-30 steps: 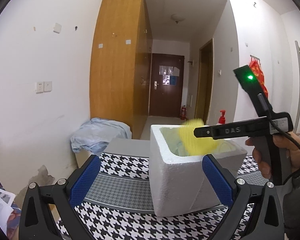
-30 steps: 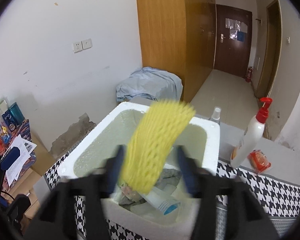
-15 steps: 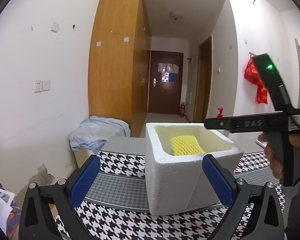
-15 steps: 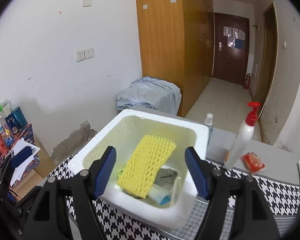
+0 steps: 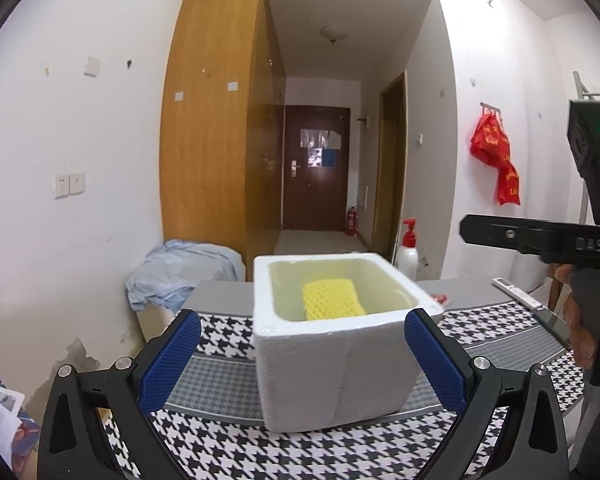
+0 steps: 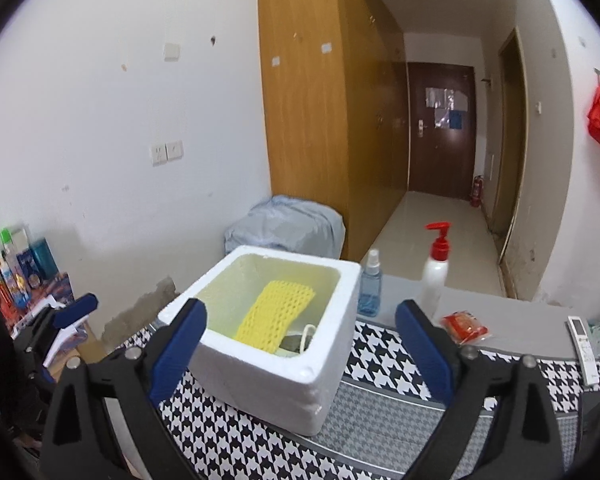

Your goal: Organize soft objects

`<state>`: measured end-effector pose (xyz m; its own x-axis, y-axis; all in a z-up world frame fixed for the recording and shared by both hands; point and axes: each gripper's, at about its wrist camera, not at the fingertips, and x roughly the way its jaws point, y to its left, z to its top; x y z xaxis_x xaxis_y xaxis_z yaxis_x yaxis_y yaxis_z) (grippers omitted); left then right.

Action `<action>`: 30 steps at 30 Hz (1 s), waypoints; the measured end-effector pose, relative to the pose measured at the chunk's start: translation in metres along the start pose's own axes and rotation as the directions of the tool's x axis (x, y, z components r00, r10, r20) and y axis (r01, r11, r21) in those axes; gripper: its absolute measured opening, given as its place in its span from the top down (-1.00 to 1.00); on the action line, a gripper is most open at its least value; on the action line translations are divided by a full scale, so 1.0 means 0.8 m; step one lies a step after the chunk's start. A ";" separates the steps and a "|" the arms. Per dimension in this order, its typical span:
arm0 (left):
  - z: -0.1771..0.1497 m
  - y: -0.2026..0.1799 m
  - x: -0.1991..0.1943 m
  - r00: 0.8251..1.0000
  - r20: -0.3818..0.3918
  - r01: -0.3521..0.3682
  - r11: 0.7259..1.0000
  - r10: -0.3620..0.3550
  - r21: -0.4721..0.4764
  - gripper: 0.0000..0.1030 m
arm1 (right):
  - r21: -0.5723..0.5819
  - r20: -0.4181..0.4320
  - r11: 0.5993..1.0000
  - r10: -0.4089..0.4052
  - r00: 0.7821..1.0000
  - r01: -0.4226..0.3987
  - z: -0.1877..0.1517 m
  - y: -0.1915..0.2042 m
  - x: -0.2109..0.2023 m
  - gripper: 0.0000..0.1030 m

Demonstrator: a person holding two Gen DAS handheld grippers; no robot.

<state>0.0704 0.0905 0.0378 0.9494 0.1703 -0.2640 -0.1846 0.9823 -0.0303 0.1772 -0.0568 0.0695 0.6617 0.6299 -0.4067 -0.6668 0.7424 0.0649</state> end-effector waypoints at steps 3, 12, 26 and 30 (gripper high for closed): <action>0.005 -0.009 -0.004 1.000 0.008 0.012 1.000 -0.012 0.007 -0.98 | 0.012 0.027 1.000 -0.002 1.000 0.002 -0.005 -0.005 -0.017 -0.98; 0.010 -0.039 -0.010 0.999 0.014 0.036 0.999 -0.037 0.029 -0.98 | 0.019 0.100 0.999 -0.040 0.994 0.038 -0.024 -0.015 -0.062 -0.99; -0.012 -0.059 -0.026 0.995 0.096 0.004 1.000 -0.006 0.020 -0.98 | 0.025 0.213 0.991 -0.132 0.968 0.130 -0.075 -0.009 -0.112 -0.99; -0.021 -0.064 -0.030 0.994 0.111 -0.015 0.999 0.011 0.034 -0.98 | 0.046 0.223 0.982 -0.189 0.956 0.183 -0.094 -0.011 -0.115 -0.99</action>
<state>0.0532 0.0345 0.0293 0.9695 0.1887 -0.1561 -0.1901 0.9817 0.0062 0.0967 -0.1386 0.0376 0.8352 0.5130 -0.1979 -0.5178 0.8549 0.0309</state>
